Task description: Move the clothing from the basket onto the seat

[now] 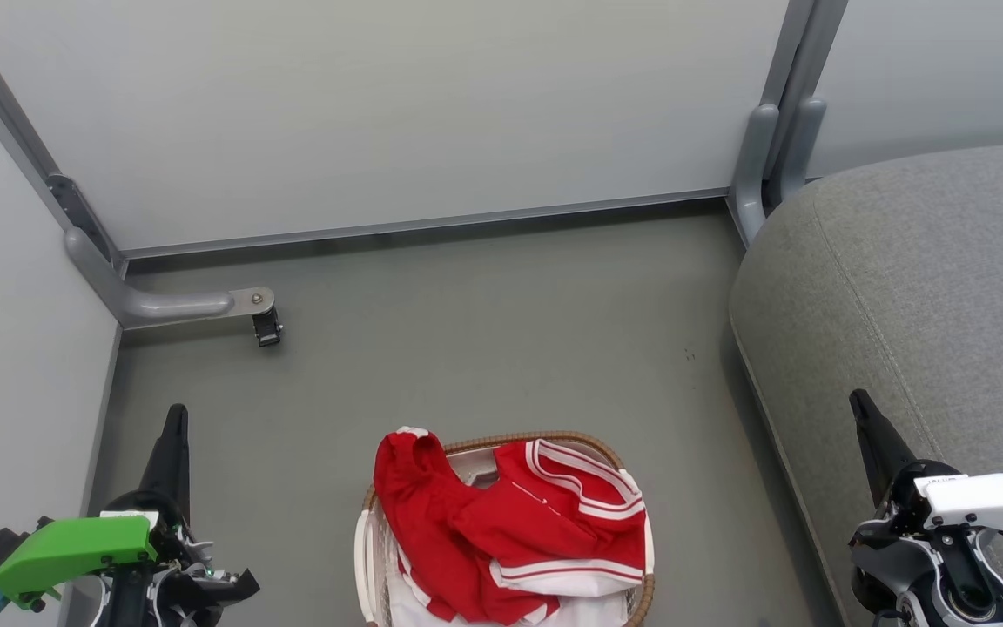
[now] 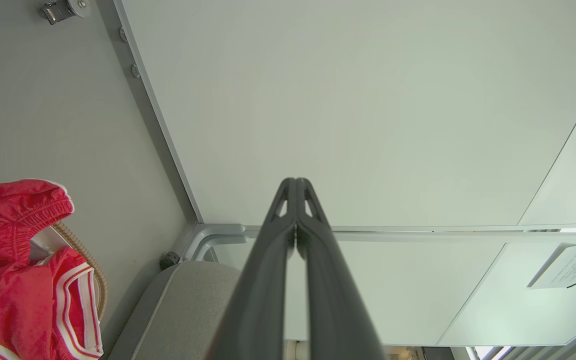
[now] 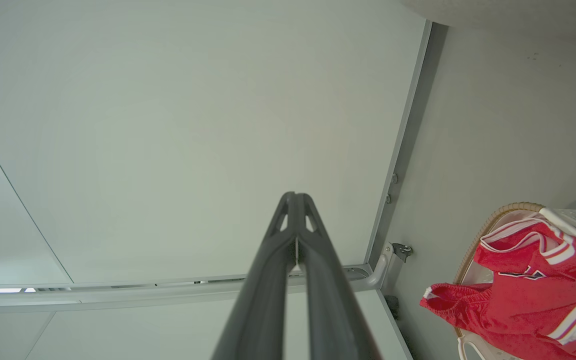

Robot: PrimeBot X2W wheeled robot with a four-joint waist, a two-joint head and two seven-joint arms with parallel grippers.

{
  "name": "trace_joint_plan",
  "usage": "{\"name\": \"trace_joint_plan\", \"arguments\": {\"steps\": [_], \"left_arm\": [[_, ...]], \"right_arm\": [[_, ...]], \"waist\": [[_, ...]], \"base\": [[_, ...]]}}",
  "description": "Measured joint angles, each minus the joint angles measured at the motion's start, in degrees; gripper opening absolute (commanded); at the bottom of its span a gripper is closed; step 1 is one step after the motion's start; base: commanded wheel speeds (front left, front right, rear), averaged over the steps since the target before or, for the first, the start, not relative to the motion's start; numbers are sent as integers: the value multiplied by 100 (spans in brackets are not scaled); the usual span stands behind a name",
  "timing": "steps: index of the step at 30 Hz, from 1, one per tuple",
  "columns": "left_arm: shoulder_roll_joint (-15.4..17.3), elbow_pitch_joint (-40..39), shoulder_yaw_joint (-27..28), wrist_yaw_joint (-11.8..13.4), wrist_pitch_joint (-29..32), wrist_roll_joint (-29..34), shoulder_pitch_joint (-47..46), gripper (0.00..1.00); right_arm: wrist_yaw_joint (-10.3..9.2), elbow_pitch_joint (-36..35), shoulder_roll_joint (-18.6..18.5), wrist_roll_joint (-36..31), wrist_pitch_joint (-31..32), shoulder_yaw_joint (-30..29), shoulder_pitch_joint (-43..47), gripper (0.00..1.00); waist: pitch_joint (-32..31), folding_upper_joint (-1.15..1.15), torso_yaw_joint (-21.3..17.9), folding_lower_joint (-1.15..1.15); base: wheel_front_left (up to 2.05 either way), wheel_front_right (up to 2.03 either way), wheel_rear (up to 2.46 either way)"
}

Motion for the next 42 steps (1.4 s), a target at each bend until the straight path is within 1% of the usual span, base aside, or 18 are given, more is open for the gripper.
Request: {"name": "trace_joint_plan", "arguments": {"steps": [23,24,28,32,38,42], "left_arm": [[-1,0,2,-7,0,0,0,0],[-4,15,0,-5,-1,-1,5,100],[-49,212,-16,7,-8,-1,154,100],[-41,272,-75,9,-132,105,172,100],[-9,301,-115,9,-305,735,157,100],[-2,307,-129,9,-409,1257,144,100]], "right_arm": [[0,0,0,1,0,0,0,0],[0,16,5,-1,-1,1,4,100],[-3,199,60,-7,-3,16,126,100],[-3,212,24,-110,-111,107,116,100],[-3,266,-89,-516,-296,298,54,100],[-3,282,-156,-931,-399,371,-37,100]], "waist": [[0,0,0,0],[0,0,0,0],[4,0,-1,0],[9,0,-2,0],[25,0,-6,0],[37,0,-9,0]], "base": [[0,0,0],[0,0,0],[0,0,0],[0,0,0],[0,0,0],[0,0,0]]}}
